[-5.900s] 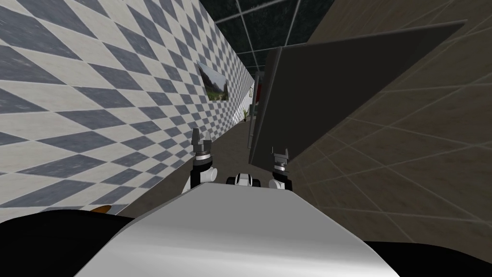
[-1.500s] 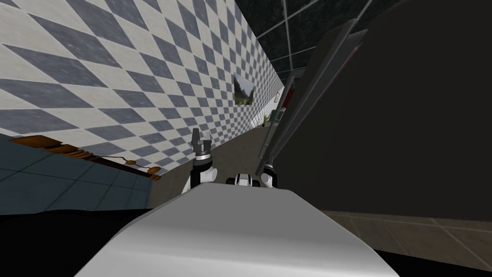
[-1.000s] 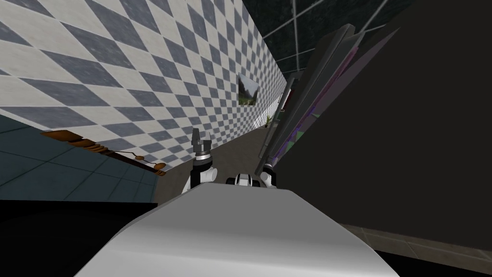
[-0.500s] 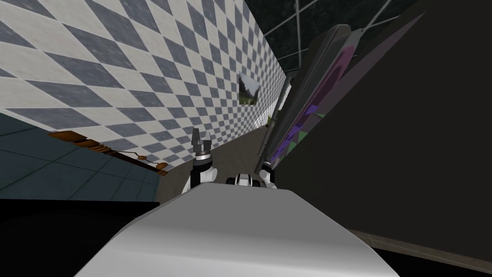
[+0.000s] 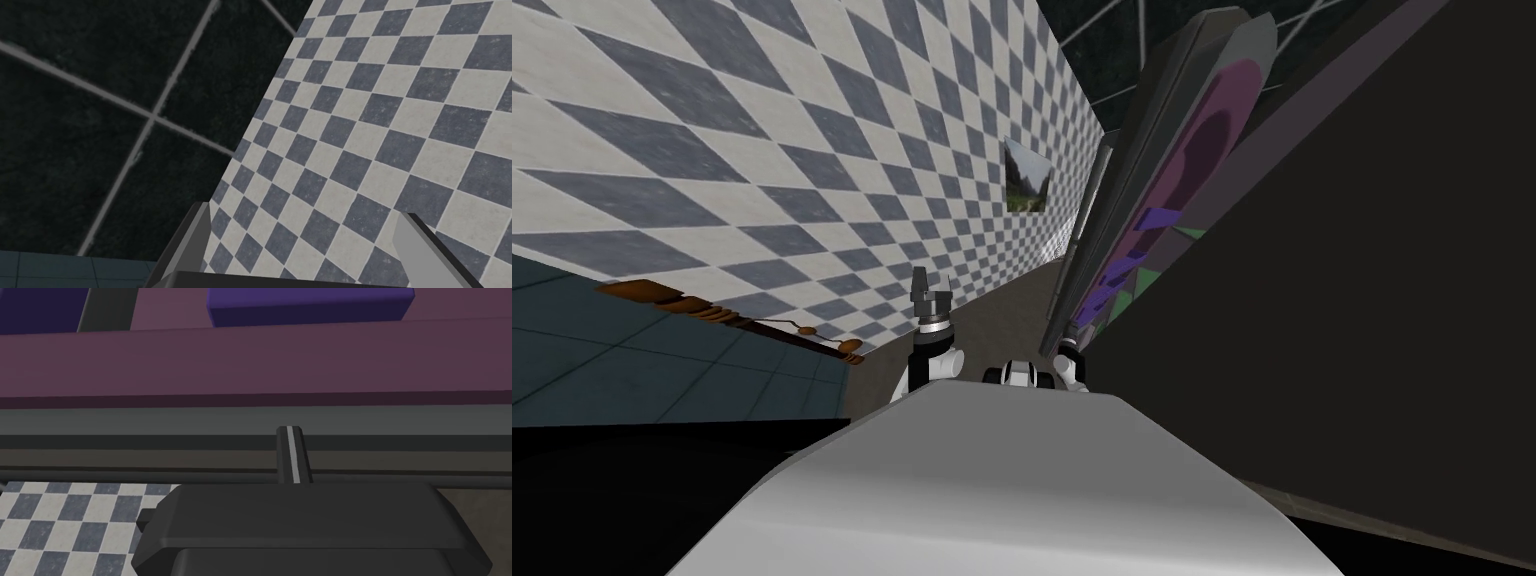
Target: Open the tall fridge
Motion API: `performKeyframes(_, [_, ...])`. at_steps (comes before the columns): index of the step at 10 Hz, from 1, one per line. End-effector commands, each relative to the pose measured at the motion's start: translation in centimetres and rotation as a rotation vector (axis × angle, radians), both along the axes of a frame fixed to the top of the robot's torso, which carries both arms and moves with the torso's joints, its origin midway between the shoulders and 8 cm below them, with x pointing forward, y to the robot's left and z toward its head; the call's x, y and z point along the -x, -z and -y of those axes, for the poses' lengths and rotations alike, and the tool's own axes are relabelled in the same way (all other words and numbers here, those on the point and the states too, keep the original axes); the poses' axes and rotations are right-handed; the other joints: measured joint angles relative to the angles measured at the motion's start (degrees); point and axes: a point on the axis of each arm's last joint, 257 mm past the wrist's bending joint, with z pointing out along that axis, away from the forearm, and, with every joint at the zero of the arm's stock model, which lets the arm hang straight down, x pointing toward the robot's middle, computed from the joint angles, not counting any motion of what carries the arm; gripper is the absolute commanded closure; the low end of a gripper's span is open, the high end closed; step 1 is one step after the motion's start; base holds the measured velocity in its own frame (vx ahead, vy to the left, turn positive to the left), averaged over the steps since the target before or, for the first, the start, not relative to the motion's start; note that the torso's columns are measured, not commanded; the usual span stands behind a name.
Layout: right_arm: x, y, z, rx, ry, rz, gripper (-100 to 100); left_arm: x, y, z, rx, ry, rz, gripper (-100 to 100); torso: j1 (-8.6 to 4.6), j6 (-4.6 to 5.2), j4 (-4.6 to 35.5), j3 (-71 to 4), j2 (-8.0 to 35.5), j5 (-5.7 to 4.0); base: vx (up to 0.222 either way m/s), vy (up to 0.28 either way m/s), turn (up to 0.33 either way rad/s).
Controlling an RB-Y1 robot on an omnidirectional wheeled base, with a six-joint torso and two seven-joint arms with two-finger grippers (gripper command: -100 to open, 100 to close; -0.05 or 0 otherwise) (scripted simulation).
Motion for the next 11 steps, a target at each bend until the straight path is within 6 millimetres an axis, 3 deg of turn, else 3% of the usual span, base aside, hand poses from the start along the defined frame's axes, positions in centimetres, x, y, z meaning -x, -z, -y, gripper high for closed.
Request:
performKeyframes(1, [-0.1,-0.3,0.8,0.0,0.032,0.002,-100,0.0,0.0,0.0,0.0,0.0,0.0,0,0.24,0.0,-0.06,-0.14,-0.23,0.06,0.13,0.109,-0.078])
performKeyframes(9, [-0.3,-1.6,5.4,0.07,0.131,-0.003,-100,0.0,0.0,0.0,0.0,0.0,0.0,0,-0.1,0.01,-0.04,-0.07,-0.08,-0.03,0.124,0.128,-0.068])
performKeyframes(11, [-0.3,-1.4,5.2,0.044,0.162,-0.009,-100,0.0,0.0,0.0,0.0,0.0,0.0,0,-0.05,0.0,-0.07,-0.13,-0.19,-0.02,0.149,0.134,-0.074])
